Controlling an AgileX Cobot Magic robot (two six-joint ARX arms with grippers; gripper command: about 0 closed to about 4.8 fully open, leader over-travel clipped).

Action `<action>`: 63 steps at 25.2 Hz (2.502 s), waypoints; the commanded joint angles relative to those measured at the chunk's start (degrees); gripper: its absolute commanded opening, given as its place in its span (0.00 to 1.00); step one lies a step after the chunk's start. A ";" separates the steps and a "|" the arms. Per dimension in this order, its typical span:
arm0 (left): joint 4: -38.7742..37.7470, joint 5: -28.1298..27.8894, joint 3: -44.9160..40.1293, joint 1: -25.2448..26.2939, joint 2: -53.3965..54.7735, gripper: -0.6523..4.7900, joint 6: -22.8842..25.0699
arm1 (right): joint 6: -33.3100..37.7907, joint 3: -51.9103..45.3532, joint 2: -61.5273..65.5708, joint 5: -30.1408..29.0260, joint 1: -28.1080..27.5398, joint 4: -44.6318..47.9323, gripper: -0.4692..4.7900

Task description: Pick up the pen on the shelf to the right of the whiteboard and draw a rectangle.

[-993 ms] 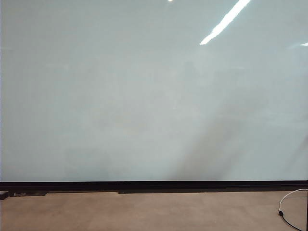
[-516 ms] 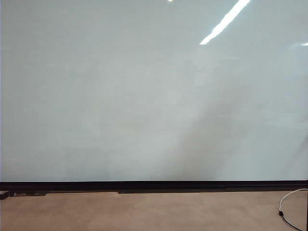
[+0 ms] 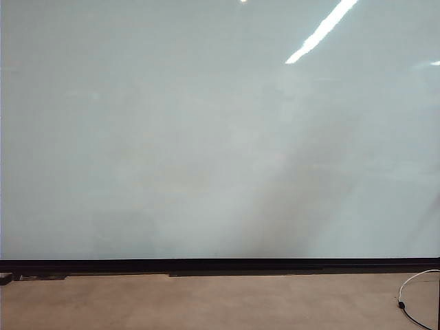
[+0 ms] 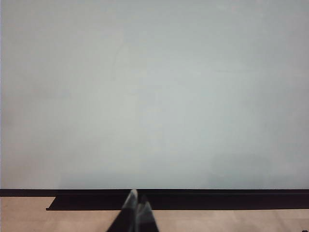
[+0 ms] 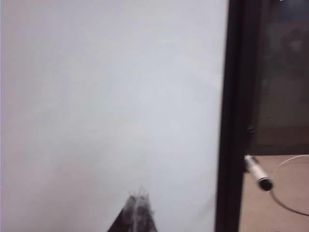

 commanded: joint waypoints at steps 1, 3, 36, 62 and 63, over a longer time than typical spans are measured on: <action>0.35 0.11 0.15 0.00 0.02 0.11 0.26 | -3.82 0.26 -0.02 5.29 0.02 0.52 0.09; 0.35 0.11 0.15 0.00 0.02 0.11 0.26 | -4.50 0.26 -0.02 7.43 0.02 0.15 0.09; 0.37 0.11 0.15 0.00 0.02 0.11 0.26 | -8.61 5.42 17.35 14.86 -0.04 7.56 0.08; 0.35 0.09 0.15 0.00 0.02 0.11 0.26 | -10.75 11.41 54.88 3.54 -8.20 34.99 0.37; 0.35 0.09 0.15 0.00 0.02 0.11 0.26 | -10.75 11.69 55.54 2.49 -8.83 35.23 0.37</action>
